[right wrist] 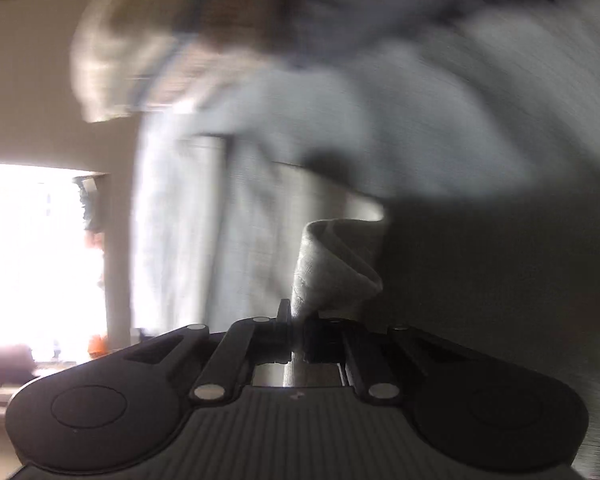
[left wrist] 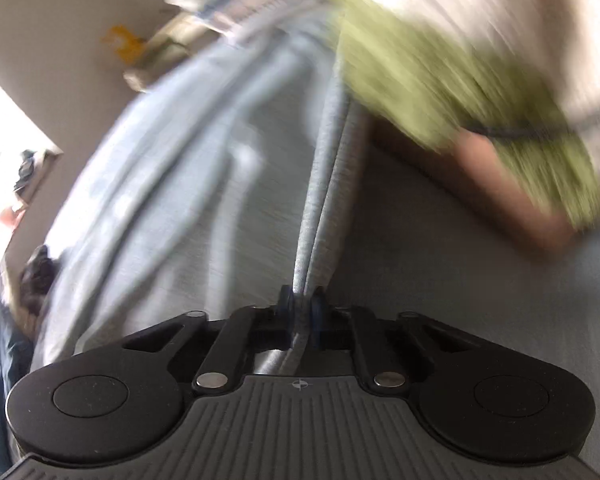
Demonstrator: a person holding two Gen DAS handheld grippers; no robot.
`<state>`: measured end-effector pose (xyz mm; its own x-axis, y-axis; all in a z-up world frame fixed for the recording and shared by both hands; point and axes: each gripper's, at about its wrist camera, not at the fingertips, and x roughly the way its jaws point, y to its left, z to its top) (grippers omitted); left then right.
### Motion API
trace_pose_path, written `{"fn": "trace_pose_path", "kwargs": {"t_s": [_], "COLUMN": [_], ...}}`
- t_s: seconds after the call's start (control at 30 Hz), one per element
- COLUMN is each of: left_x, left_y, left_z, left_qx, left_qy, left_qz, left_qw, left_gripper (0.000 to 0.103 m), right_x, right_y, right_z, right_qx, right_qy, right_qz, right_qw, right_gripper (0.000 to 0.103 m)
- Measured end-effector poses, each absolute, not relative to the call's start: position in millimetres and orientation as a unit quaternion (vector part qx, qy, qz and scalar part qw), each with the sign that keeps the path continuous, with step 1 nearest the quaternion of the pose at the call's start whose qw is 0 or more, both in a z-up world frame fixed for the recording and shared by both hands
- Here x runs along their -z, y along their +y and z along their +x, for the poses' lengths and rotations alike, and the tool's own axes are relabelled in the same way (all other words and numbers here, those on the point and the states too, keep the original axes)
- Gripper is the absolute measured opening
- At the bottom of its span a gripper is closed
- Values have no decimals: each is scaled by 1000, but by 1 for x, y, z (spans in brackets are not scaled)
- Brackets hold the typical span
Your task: Fold clothes
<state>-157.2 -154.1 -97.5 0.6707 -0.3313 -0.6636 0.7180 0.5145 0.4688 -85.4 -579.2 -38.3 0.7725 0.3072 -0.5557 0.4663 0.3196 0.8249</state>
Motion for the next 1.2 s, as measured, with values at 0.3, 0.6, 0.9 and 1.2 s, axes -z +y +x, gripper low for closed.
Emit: {"fn": "trace_pose_path", "kwargs": {"t_s": [0.3, 0.6, 0.9, 1.2], "left_x": [73, 98, 87, 66], "left_y": [-136, -146, -143, -132], "left_z": [-161, -154, -178, -162], "left_qx": [368, 387, 418, 434], "left_qy": [261, 310, 325, 353], "left_qz": [314, 345, 341, 237], "left_qw": [835, 797, 777, 794], "left_gripper": [5, 5, 29, 29], "right_x": [0, 117, 100, -8], "right_y": [-576, -592, -612, -575], "right_z": [-140, -208, -227, -180], "right_qx": [70, 175, 265, 256], "right_qy": [326, 383, 408, 302], "right_qz": [503, 598, 548, 376], "right_qw": [797, 682, 680, 838], "right_gripper": [4, 4, 28, 33]}}
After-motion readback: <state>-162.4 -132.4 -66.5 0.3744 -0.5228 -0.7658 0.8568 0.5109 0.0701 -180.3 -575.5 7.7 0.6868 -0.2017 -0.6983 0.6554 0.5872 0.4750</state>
